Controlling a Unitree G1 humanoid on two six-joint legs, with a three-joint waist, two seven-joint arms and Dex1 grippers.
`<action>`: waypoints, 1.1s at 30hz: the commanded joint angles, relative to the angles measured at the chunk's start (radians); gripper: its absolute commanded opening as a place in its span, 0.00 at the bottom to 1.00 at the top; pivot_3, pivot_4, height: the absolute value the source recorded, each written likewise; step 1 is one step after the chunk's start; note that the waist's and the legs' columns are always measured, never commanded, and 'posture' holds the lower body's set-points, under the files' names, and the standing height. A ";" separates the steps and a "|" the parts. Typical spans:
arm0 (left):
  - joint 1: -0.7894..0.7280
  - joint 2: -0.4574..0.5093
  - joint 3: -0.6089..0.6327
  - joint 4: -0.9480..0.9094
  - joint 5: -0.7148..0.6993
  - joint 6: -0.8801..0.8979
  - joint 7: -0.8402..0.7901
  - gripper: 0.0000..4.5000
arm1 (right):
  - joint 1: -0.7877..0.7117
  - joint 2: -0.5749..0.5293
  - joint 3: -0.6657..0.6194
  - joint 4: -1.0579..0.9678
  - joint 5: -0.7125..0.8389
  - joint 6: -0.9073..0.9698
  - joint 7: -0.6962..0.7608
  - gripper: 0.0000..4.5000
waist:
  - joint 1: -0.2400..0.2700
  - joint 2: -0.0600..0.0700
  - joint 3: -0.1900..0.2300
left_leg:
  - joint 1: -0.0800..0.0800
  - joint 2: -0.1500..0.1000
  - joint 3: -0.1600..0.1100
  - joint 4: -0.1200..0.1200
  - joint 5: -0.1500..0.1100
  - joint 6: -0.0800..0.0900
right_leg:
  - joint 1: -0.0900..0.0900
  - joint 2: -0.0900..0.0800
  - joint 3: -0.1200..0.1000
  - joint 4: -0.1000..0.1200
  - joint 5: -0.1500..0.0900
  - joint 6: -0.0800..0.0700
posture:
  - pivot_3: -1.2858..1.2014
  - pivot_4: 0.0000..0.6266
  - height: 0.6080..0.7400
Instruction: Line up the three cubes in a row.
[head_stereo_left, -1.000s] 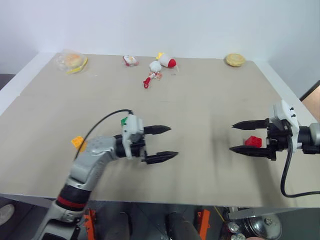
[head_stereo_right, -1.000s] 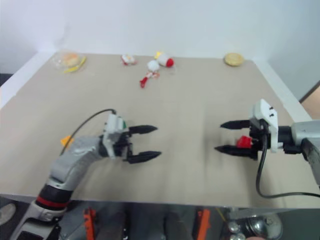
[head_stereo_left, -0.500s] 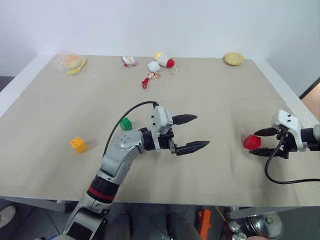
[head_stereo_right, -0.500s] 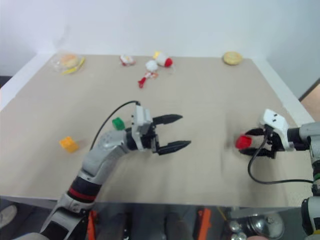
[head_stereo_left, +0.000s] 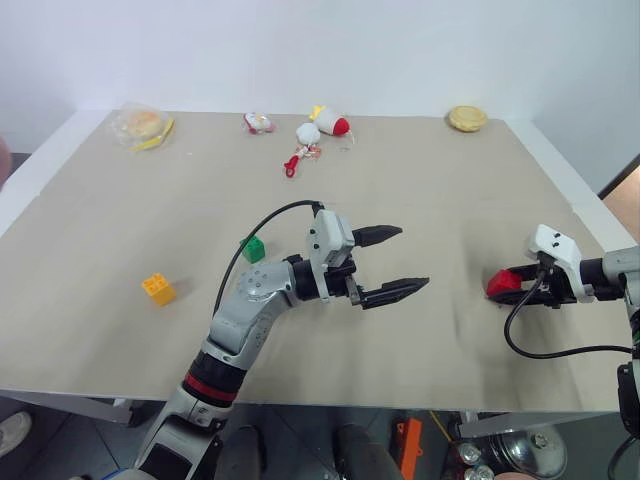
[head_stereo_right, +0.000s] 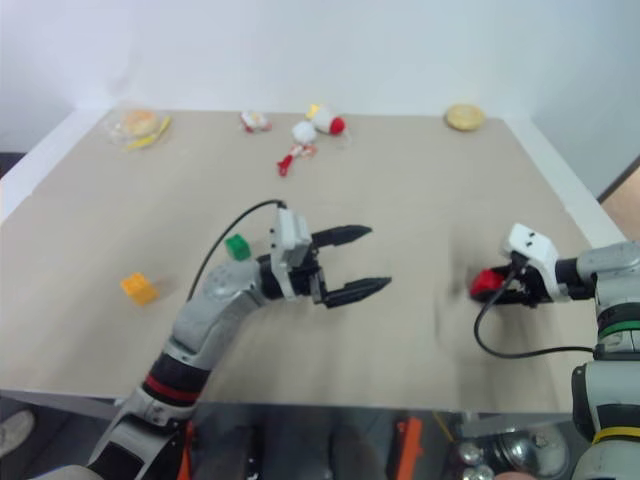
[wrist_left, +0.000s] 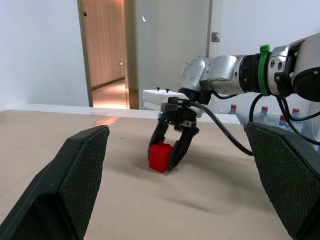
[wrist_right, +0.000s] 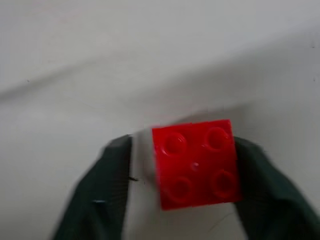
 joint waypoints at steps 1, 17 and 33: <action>-0.005 -0.006 -0.003 -0.020 0.002 -0.017 0.000 1.00 | -0.039 -0.011 -0.028 -0.002 0.002 -0.009 0.008 0.28 | 0.000 0.000 0.000 | 0.000 0.000 0.000 0.000 0.000 0.000 | 0.000 0.000 0.000 0.000 0.000 0.000 | 0.52 0.24 0.98; 0.063 0.357 0.137 -0.004 -0.047 -0.023 -0.241 1.00 | 0.215 0.027 0.040 -1.044 0.229 0.450 0.094 0.28 | -0.004 0.003 0.000 | 0.000 0.002 -0.004 -0.002 0.000 0.000 | -0.003 0.004 -0.001 0.003 0.000 -0.001 | 0.52 0.24 0.98; 0.096 0.352 0.134 -0.056 -0.041 -0.009 -0.218 1.00 | 0.244 0.046 0.171 -1.055 0.124 0.424 0.049 0.28 | 0.002 0.002 0.000 | -0.002 0.002 -0.004 0.000 0.000 0.000 | -0.003 0.003 -0.002 0.003 -0.002 -0.003 | 0.52 0.24 0.98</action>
